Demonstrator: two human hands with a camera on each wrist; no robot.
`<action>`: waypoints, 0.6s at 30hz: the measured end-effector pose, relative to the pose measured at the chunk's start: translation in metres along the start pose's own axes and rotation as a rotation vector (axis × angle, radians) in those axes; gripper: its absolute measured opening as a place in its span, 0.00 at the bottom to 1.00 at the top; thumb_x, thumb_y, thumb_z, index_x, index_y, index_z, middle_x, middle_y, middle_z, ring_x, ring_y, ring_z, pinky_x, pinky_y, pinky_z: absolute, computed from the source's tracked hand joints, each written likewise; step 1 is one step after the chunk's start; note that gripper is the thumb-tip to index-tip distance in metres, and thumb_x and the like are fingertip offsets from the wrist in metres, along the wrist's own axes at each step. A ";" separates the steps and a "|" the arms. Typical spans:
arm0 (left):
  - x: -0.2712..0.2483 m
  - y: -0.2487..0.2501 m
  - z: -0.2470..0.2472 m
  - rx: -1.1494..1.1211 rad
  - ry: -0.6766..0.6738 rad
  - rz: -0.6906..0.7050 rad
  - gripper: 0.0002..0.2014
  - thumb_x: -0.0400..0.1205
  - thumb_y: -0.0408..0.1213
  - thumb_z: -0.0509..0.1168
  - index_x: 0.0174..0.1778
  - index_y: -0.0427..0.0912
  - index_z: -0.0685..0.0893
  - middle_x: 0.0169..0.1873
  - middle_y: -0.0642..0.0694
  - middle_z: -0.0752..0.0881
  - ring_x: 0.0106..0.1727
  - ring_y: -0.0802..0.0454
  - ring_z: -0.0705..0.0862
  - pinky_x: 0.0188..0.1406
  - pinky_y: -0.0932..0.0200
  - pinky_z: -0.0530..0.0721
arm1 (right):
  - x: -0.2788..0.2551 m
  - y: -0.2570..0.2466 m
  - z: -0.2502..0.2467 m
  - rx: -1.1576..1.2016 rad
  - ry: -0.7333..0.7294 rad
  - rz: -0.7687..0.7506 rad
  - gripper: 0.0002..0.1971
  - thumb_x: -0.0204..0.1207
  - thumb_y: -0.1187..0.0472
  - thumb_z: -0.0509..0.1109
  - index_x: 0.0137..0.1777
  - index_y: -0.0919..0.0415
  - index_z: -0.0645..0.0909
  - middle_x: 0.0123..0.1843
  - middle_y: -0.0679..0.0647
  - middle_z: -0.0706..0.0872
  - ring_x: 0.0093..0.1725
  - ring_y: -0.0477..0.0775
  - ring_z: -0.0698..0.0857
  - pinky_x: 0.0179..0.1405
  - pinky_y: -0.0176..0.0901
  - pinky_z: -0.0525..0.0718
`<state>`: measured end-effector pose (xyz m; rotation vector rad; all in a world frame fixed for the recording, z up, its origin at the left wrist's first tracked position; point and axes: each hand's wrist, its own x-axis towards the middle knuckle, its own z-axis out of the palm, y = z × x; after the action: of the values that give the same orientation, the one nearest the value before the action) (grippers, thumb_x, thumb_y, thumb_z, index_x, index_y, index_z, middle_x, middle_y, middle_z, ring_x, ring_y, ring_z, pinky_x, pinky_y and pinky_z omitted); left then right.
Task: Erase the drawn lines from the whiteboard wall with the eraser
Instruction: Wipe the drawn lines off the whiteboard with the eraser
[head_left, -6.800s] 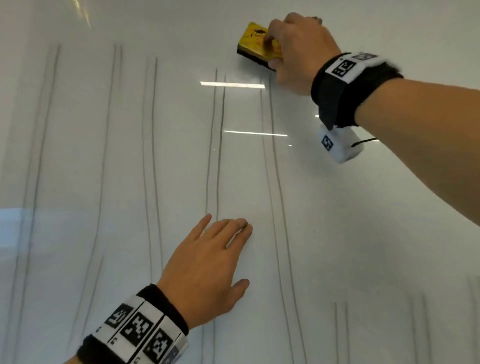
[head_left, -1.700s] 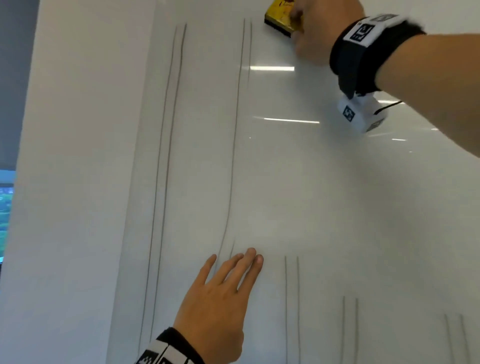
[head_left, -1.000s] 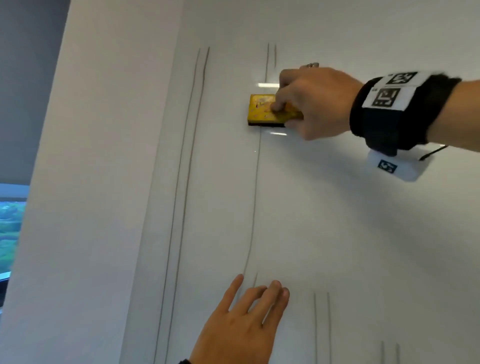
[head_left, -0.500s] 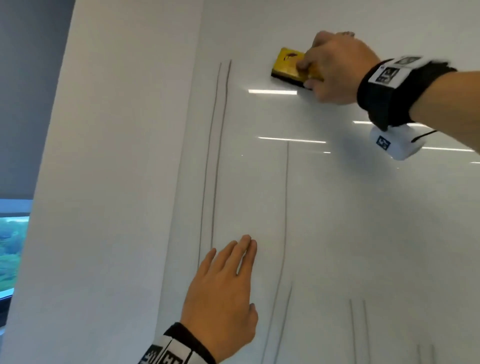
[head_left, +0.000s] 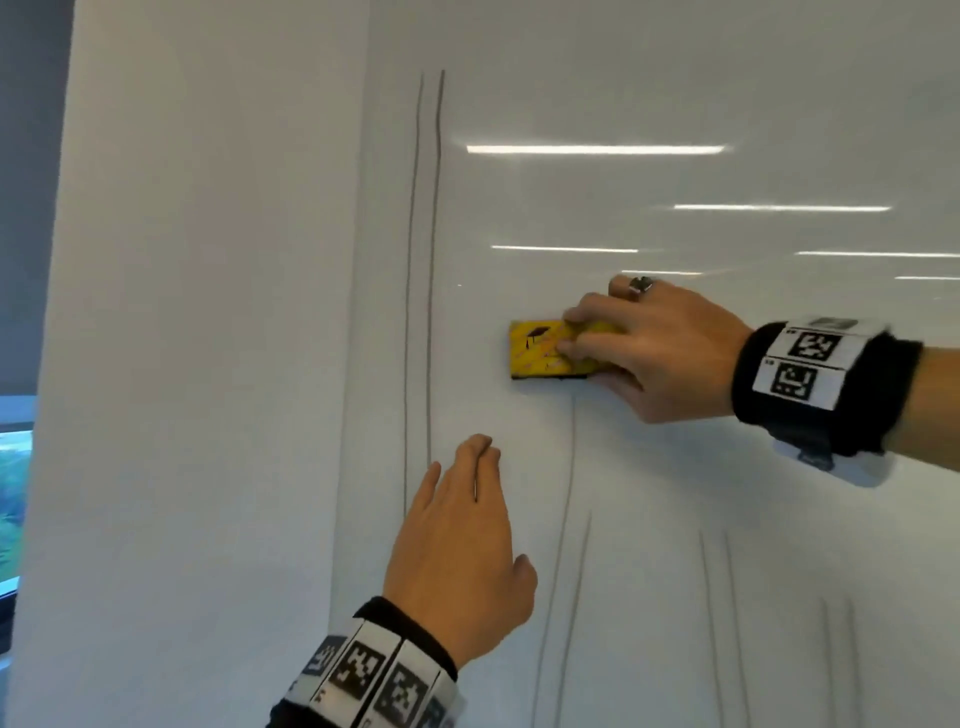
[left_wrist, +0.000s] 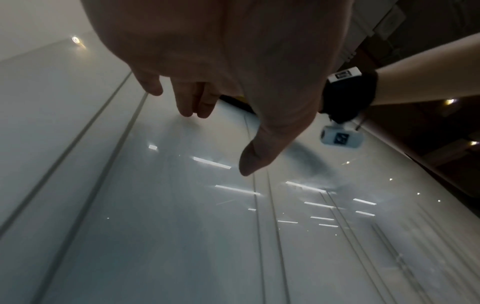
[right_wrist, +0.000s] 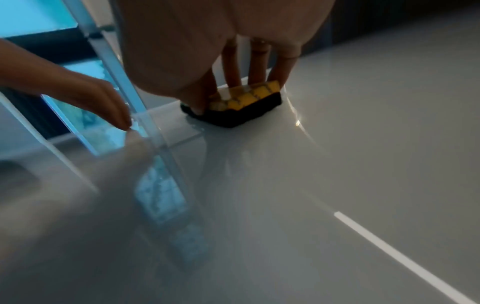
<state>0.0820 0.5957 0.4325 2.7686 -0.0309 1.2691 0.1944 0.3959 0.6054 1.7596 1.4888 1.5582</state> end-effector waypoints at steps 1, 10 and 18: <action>-0.001 -0.001 0.000 0.004 0.007 0.014 0.47 0.83 0.55 0.64 0.90 0.42 0.44 0.86 0.53 0.43 0.88 0.54 0.49 0.89 0.52 0.46 | 0.010 0.018 -0.005 -0.012 0.035 0.067 0.16 0.74 0.58 0.75 0.62 0.58 0.86 0.61 0.64 0.85 0.46 0.72 0.83 0.43 0.60 0.86; -0.008 -0.010 -0.010 -0.147 0.155 0.027 0.28 0.78 0.44 0.70 0.73 0.50 0.66 0.67 0.59 0.68 0.47 0.60 0.75 0.49 0.71 0.75 | -0.029 -0.064 0.033 0.101 0.209 0.215 0.15 0.74 0.61 0.72 0.60 0.61 0.87 0.60 0.68 0.86 0.41 0.70 0.81 0.42 0.60 0.81; -0.017 -0.018 -0.016 -0.077 0.128 0.017 0.26 0.77 0.45 0.71 0.69 0.51 0.70 0.57 0.60 0.75 0.42 0.61 0.76 0.39 0.69 0.79 | -0.020 -0.014 0.019 0.034 0.230 0.239 0.16 0.72 0.62 0.76 0.61 0.60 0.88 0.61 0.66 0.86 0.42 0.71 0.83 0.46 0.59 0.84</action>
<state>0.0598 0.6145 0.4291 2.6230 -0.0921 1.4160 0.2077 0.3907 0.5784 1.8885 1.4552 1.9211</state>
